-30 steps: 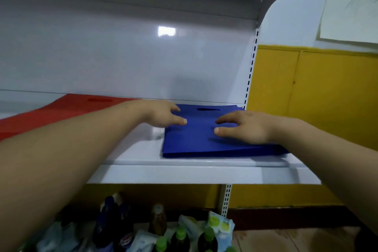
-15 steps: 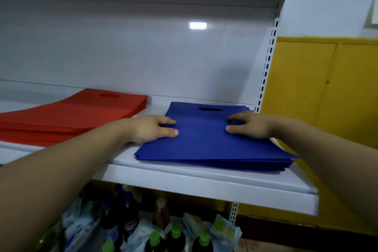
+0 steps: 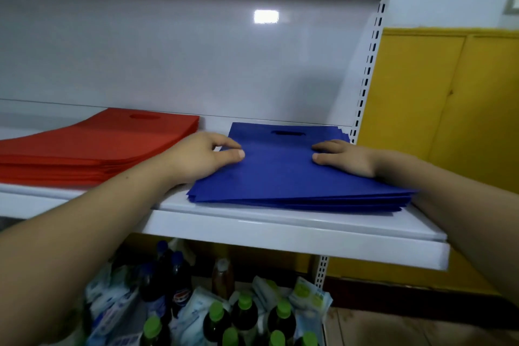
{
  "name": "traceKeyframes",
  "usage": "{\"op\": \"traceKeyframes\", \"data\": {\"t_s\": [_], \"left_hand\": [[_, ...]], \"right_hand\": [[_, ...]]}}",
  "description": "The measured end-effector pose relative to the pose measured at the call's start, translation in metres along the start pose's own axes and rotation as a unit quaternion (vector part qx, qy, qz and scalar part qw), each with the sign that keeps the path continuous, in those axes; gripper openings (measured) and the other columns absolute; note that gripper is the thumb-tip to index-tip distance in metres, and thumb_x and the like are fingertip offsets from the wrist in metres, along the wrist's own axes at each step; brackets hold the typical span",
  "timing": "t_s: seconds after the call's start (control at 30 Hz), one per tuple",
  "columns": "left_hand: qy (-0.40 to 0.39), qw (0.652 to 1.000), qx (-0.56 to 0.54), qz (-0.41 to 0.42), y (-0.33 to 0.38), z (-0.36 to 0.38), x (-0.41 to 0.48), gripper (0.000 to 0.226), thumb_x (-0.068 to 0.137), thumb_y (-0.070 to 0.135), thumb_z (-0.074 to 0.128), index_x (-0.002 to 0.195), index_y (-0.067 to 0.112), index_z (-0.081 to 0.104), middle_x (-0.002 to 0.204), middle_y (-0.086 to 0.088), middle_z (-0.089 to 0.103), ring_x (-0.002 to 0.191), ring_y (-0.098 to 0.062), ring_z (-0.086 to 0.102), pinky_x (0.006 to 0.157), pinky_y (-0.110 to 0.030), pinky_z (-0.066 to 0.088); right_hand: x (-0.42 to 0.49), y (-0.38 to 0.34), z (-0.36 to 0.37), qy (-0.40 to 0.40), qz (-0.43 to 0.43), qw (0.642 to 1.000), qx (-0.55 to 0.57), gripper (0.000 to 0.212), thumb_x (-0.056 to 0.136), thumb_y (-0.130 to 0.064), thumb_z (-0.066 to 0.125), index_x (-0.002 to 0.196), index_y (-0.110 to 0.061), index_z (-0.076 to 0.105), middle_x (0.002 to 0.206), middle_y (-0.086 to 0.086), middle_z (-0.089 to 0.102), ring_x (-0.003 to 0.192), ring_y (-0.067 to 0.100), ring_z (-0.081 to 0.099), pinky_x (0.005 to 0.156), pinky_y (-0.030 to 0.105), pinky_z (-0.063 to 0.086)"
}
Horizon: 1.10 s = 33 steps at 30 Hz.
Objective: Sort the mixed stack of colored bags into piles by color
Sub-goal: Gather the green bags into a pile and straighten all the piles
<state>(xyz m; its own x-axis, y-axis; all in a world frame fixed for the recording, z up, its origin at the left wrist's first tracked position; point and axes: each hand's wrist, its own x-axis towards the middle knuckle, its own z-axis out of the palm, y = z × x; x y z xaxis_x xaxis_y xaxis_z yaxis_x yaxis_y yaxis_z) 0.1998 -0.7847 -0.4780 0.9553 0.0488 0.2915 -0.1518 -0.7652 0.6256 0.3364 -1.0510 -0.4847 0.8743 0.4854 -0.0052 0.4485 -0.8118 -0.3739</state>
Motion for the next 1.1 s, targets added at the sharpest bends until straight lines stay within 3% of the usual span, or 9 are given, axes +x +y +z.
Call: {"op": "traceKeyframes", "data": {"t_s": [0.07, 0.13, 0.23, 0.37, 0.53, 0.6, 0.83, 0.93, 1.1], "left_hand": [[-0.036, 0.998, -0.043, 0.019, 0.008, -0.005, -0.017, 0.031, 0.08, 0.058, 0.061, 0.106, 0.042, 0.062, 0.114, 0.026, 0.055, 0.112, 0.003, 0.049, 0.088, -0.009, 0.034], [-0.129, 0.989, 0.026, 0.06, 0.013, -0.004, -0.033, 0.058, 0.059, 0.081, 0.055, 0.111, 0.054, 0.051, 0.132, 0.029, 0.039, 0.129, 0.007, 0.033, 0.105, -0.015, 0.023], [-0.168, 0.975, 0.104, 0.099, 0.011, 0.003, -0.042, 0.085, 0.049, 0.079, 0.056, 0.129, 0.051, 0.044, 0.149, 0.024, 0.025, 0.141, 0.004, 0.011, 0.113, -0.019, 0.011], [-0.148, 0.976, 0.105, 0.122, 0.007, 0.004, -0.039, 0.075, 0.067, 0.064, 0.068, 0.135, 0.045, 0.042, 0.152, 0.018, 0.025, 0.141, 0.003, 0.012, 0.11, -0.016, 0.01], [-0.081, 0.982, 0.098, 0.141, 0.007, 0.006, -0.04, 0.084, 0.047, 0.078, 0.055, 0.126, 0.049, 0.049, 0.137, 0.027, 0.037, 0.12, 0.019, 0.027, 0.096, 0.004, 0.012], [-0.059, 0.985, 0.083, 0.138, 0.008, 0.006, -0.042, 0.074, 0.042, 0.078, 0.052, 0.113, 0.057, 0.047, 0.128, 0.031, 0.039, 0.109, 0.025, 0.033, 0.088, 0.01, 0.015], [-0.054, 0.99, 0.059, 0.12, 0.01, 0.003, -0.051, 0.055, 0.052, 0.071, 0.074, 0.101, 0.059, 0.053, 0.128, 0.031, 0.043, 0.111, 0.028, 0.033, 0.091, 0.008, 0.018], [-0.041, 0.99, 0.052, 0.121, 0.012, 0.004, -0.053, 0.049, 0.053, 0.056, 0.068, 0.101, 0.056, 0.054, 0.124, 0.032, 0.045, 0.112, 0.029, 0.034, 0.092, 0.007, 0.02], [-0.067, 0.989, 0.087, 0.097, 0.016, 0.007, -0.053, 0.065, 0.055, 0.059, 0.066, 0.118, 0.048, 0.053, 0.13, 0.029, 0.04, 0.115, 0.024, 0.03, 0.09, 0.009, 0.015]], "right_hand": [[0.0, 0.0, 0.0, -0.004, 0.006, 1.0, 0.002, 0.063, 0.091, -0.064, 0.038, 0.147, -0.035, 0.031, 0.156, -0.008, 0.022, 0.144, 0.017, 0.019, 0.119, 0.039, 0.011], [-0.001, -0.001, -0.001, -0.015, 0.012, 1.0, 0.004, 0.063, 0.091, -0.063, 0.039, 0.147, -0.035, 0.031, 0.156, -0.007, 0.021, 0.144, 0.016, 0.019, 0.119, 0.039, 0.011], [-0.002, -0.005, -0.004, -0.023, 0.018, 0.999, -0.014, 0.062, 0.094, -0.06, 0.037, 0.148, -0.032, 0.03, 0.156, -0.004, 0.021, 0.144, 0.018, 0.02, 0.119, 0.039, 0.011], [-0.003, -0.007, -0.003, -0.012, 0.023, 1.0, -0.013, 0.061, 0.094, -0.061, 0.033, 0.147, -0.033, 0.031, 0.156, -0.005, 0.022, 0.144, 0.018, 0.02, 0.119, 0.038, 0.011], [0.0, -0.009, -0.011, -0.022, 0.024, 0.999, -0.031, 0.063, 0.094, -0.063, 0.03, 0.147, -0.03, 0.034, 0.155, -0.003, 0.026, 0.143, 0.019, 0.023, 0.116, 0.035, 0.013], [0.003, -0.015, -0.021, -0.027, 0.028, 0.999, -0.013, 0.062, 0.096, -0.06, 0.031, 0.146, -0.024, 0.037, 0.152, -0.002, 0.032, 0.14, 0.02, 0.03, 0.112, 0.032, 0.02], [0.04, -0.01, -0.031, 0.01, 0.019, 0.999, -0.039, 0.073, 0.091, -0.059, 0.047, 0.15, -0.02, 0.027, 0.156, 0.007, 0.025, 0.141, 0.027, 0.027, 0.114, 0.036, 0.02], [0.053, 0.003, -0.022, 0.015, 0.03, 0.998, -0.052, 0.081, 0.088, -0.066, 0.044, 0.151, -0.02, 0.023, 0.156, 0.007, 0.025, 0.141, 0.028, 0.028, 0.116, 0.038, 0.022], [0.068, 0.01, -0.019, 0.058, 0.054, 0.992, -0.102, 0.085, 0.083, -0.078, 0.032, 0.15, -0.025, 0.029, 0.148, 0.013, 0.029, 0.135, 0.038, 0.033, 0.112, 0.046, 0.029]]}}
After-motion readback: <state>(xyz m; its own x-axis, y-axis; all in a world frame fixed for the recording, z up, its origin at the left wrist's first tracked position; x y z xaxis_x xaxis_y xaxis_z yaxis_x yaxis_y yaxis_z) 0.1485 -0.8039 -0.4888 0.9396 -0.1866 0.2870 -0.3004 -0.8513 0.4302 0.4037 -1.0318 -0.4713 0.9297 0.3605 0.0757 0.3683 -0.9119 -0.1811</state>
